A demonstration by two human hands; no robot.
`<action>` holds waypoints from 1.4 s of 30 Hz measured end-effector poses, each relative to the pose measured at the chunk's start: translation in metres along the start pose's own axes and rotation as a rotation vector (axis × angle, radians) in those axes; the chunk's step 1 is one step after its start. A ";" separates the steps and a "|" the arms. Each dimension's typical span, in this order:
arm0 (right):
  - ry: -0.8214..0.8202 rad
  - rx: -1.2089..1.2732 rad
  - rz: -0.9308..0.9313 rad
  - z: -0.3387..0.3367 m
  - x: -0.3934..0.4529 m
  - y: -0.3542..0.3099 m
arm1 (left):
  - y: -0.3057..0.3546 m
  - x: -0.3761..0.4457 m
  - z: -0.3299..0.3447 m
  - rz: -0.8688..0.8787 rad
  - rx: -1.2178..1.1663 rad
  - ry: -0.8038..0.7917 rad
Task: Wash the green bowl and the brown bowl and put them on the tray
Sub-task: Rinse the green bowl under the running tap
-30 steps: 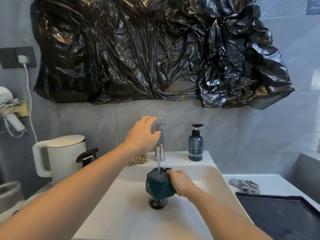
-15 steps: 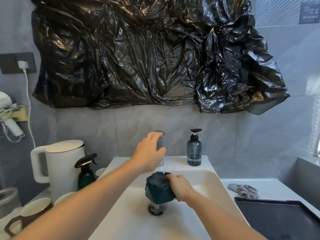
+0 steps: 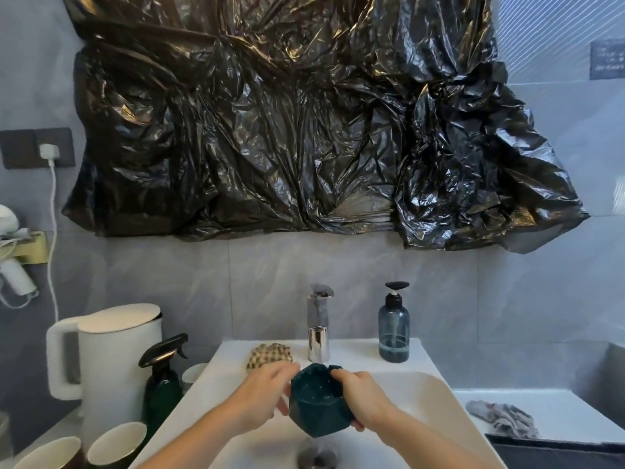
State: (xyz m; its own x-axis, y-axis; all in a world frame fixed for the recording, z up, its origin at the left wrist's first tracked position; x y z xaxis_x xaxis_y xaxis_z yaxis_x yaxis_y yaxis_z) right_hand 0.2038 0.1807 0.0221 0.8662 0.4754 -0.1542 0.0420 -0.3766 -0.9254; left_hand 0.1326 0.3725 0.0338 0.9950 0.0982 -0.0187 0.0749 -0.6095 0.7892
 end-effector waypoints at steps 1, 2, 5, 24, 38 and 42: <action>0.002 -0.015 -0.001 -0.002 0.001 0.003 | -0.004 0.000 0.005 0.005 -0.019 -0.013; 0.005 -0.020 -0.012 -0.003 0.002 0.006 | -0.009 0.000 0.010 -0.001 -0.039 -0.027; 0.001 -0.026 -0.045 -0.006 -0.002 0.008 | -0.019 -0.005 0.023 -0.044 -0.090 -0.078; 0.037 -0.234 -0.129 0.001 -0.018 -0.002 | -0.005 -0.021 0.032 0.103 -0.039 0.142; 0.102 -0.292 -0.256 -0.003 -0.014 -0.001 | -0.006 -0.018 0.034 0.178 0.041 0.122; 0.100 -0.271 -0.275 -0.002 -0.012 0.000 | -0.007 -0.017 0.034 0.197 -0.003 0.101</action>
State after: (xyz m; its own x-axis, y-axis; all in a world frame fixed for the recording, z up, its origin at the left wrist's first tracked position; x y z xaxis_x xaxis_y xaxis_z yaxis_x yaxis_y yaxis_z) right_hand 0.1943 0.1732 0.0244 0.8477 0.5134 0.1335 0.3977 -0.4485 -0.8004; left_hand 0.1172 0.3481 0.0076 0.9787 0.0563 0.1977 -0.1204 -0.6224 0.7734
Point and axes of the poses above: each hand's wrist, its own x-axis towards the middle knuckle, its own z-axis out of the palm, y = z × x, the point moved 2 cm from there along x, towards the middle knuckle, and after that the axes turned 6 degrees about -y, right-handed, at the moved point
